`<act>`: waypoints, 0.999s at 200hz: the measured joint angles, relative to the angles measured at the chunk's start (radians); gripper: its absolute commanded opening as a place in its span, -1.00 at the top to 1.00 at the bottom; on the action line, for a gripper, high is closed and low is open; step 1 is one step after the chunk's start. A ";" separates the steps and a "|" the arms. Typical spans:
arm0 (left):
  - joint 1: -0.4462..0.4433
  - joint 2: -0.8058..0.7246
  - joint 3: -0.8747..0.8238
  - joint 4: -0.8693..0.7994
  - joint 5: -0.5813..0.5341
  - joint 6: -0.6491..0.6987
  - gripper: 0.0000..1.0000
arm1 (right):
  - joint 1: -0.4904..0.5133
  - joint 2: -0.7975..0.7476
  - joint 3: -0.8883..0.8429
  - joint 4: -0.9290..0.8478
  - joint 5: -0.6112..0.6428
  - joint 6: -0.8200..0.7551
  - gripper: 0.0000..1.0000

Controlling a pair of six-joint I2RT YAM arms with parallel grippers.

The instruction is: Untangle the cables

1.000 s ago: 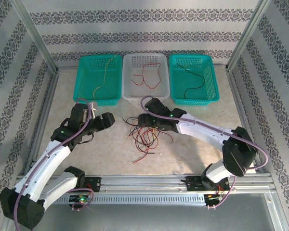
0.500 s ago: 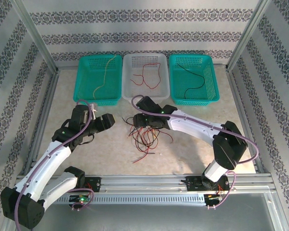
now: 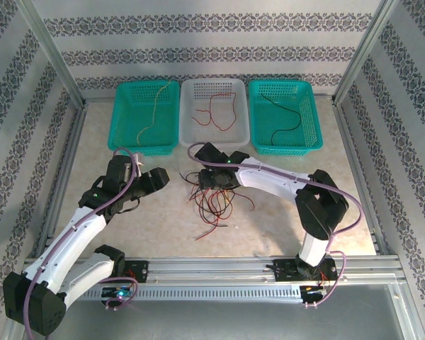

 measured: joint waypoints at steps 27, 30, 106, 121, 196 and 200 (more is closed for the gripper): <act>0.000 0.002 -0.001 0.007 0.008 -0.007 -0.40 | -0.046 -0.002 0.000 -0.006 0.010 -0.011 0.10; 0.000 0.003 -0.001 0.009 0.010 -0.008 -0.39 | -0.050 -0.002 0.000 -0.006 0.011 -0.012 0.11; 0.000 0.021 -0.001 0.027 0.046 -0.014 -0.37 | -0.082 0.074 0.032 0.000 0.014 -0.069 0.22; 0.000 0.021 -0.001 0.028 0.050 -0.014 -0.37 | -0.082 0.087 0.048 0.003 0.006 -0.087 0.47; 0.001 0.039 0.042 0.031 0.091 -0.006 -0.35 | -0.073 0.043 0.054 -0.016 0.000 -0.142 1.00; 0.001 0.040 0.047 0.037 0.099 -0.006 -0.34 | -0.069 0.026 0.052 -0.018 0.000 -0.144 1.00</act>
